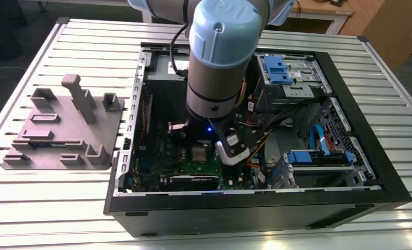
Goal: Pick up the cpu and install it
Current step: 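Place the cpu into insertion slot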
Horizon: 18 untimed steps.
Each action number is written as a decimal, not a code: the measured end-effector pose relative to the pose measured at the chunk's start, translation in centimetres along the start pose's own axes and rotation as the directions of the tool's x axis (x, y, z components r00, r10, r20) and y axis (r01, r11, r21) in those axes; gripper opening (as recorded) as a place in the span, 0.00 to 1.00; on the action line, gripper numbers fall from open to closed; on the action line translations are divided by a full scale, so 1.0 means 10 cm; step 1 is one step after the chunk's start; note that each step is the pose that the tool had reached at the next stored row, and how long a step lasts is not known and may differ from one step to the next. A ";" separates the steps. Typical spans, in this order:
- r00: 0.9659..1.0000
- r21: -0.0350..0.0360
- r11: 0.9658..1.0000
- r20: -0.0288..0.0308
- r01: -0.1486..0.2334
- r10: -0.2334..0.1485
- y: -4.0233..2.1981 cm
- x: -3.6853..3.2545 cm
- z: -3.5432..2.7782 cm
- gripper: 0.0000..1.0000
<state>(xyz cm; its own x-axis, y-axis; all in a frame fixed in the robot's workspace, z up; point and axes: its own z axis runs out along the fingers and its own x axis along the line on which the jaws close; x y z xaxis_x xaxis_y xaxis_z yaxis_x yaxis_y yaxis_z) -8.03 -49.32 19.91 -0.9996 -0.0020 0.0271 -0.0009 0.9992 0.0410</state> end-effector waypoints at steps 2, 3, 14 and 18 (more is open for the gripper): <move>1.000 0.000 1.000 0.000 0.000 0.000 0.002 0.001 -0.041 0.56; 1.000 0.000 1.000 -0.001 0.000 0.000 0.003 0.002 -0.061 0.56; 1.000 0.000 1.000 -0.001 0.000 0.000 0.008 0.005 -0.176 0.25; 1.000 0.000 1.000 -0.001 0.000 0.000 0.007 0.005 -0.177 0.11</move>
<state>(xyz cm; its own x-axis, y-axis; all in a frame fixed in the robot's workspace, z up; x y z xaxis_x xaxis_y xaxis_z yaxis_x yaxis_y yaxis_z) -8.03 -49.32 21.68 -0.9996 -0.0020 0.0285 -0.0008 0.9992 0.0407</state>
